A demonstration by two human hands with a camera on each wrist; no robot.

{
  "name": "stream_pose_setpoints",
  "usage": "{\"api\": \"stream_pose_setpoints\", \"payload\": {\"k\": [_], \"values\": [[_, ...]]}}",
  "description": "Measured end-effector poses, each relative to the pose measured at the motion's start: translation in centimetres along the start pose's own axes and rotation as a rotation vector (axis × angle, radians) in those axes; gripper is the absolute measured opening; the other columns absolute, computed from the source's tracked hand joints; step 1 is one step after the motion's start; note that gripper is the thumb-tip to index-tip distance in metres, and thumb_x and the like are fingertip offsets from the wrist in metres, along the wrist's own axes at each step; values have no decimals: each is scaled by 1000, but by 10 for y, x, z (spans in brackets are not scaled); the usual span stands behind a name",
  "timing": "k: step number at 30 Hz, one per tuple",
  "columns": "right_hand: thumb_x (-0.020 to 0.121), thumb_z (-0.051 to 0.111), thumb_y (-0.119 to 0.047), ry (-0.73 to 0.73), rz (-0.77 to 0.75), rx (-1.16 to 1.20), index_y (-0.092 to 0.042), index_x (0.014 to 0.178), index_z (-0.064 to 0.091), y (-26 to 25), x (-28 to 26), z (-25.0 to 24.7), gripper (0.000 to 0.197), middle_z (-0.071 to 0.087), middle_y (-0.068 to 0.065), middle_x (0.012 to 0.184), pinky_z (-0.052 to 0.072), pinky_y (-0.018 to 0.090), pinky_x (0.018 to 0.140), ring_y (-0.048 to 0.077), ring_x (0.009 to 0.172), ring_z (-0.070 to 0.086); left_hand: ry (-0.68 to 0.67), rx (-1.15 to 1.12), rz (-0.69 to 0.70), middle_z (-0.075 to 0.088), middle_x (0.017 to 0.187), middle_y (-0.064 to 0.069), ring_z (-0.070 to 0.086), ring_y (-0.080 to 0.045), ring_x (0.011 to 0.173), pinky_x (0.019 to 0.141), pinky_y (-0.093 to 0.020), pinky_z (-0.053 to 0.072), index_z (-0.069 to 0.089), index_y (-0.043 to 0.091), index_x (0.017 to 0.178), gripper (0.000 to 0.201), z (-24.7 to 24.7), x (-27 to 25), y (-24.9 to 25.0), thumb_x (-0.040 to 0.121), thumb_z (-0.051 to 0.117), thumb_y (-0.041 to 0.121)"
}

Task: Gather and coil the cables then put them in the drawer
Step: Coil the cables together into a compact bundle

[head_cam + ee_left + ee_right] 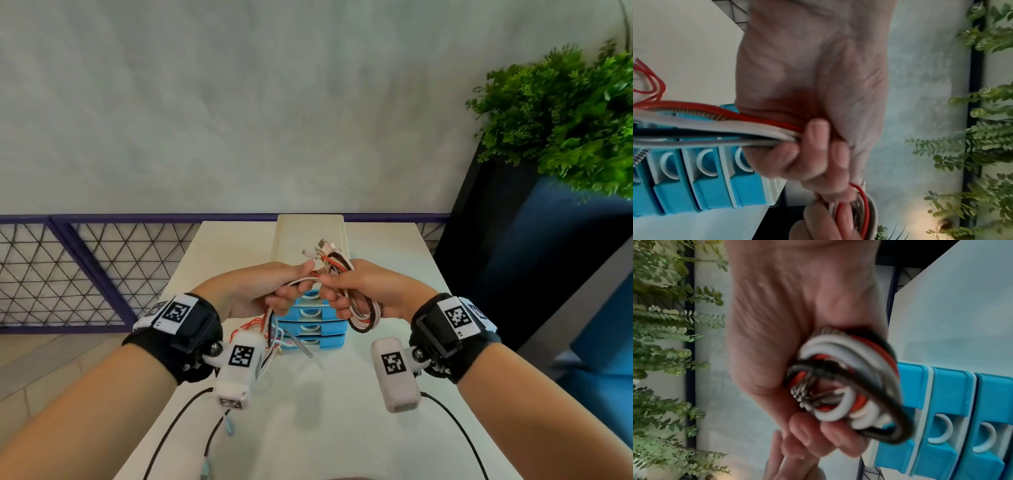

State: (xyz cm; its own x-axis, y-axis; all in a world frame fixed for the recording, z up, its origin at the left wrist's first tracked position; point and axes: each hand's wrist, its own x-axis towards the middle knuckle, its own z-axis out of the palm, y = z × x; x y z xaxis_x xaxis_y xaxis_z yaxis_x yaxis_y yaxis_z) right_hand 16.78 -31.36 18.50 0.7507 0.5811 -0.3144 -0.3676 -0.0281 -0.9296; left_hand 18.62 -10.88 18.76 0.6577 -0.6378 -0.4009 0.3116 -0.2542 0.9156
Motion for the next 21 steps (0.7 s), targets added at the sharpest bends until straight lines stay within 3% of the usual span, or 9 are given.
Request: {"api": "stream_pose_setpoints", "payload": {"k": [2,4,7,9,13,17,19,21], "values": [[99,52,-13,46,-15,-112,-7,92,56,-2,0,-1,11,55,2,67,43,20,50,9,52,45,-88,-129,-40,31,47,10,27,-3,37,43,-17,23,53,18,69,42,-2,-4,-3,92,40,51],[99,52,-12,118,-35,-161,-8,88,56,-3,0,-4,12,55,2,66,44,21,50,10,51,46,-182,-233,-84,36,47,9,36,-5,39,44,-15,34,52,16,71,43,-7,-8,-10,93,37,50],[99,50,-13,269,-84,-183,-10,89,57,0,2,-14,13,55,0,65,45,23,52,9,51,47,-291,-294,-58,42,56,6,45,-10,51,68,-25,51,50,15,81,37,-14,-12,-22,97,32,42],[100,49,-15,362,-111,-198,-10,92,58,3,5,-21,13,54,0,66,46,24,54,9,53,47,-289,-281,-2,42,62,6,43,-9,53,77,-30,52,47,16,85,26,-12,-10,-26,99,33,33],[99,49,-34,465,-138,-129,-7,100,60,14,17,-19,28,53,1,69,47,25,56,11,56,50,-30,-97,75,36,64,6,33,-8,51,62,-24,43,43,17,85,23,16,-1,-22,100,36,32],[90,48,-61,454,-75,-29,-11,94,62,23,23,-13,53,60,4,76,51,31,69,15,66,58,152,160,167,34,66,3,29,-9,50,52,-20,33,41,14,94,21,51,9,-16,103,30,28],[86,48,-66,418,-29,127,-10,96,63,25,23,-8,59,63,9,81,52,35,75,20,72,62,225,280,180,37,67,3,32,-9,49,49,-21,33,42,10,106,22,65,17,-15,103,30,28],[82,45,-71,356,4,298,-11,100,62,24,22,-2,65,61,7,78,52,34,68,20,68,62,334,464,187,48,73,0,46,-12,57,55,-27,42,44,11,112,26,72,25,-15,102,32,31]]}}
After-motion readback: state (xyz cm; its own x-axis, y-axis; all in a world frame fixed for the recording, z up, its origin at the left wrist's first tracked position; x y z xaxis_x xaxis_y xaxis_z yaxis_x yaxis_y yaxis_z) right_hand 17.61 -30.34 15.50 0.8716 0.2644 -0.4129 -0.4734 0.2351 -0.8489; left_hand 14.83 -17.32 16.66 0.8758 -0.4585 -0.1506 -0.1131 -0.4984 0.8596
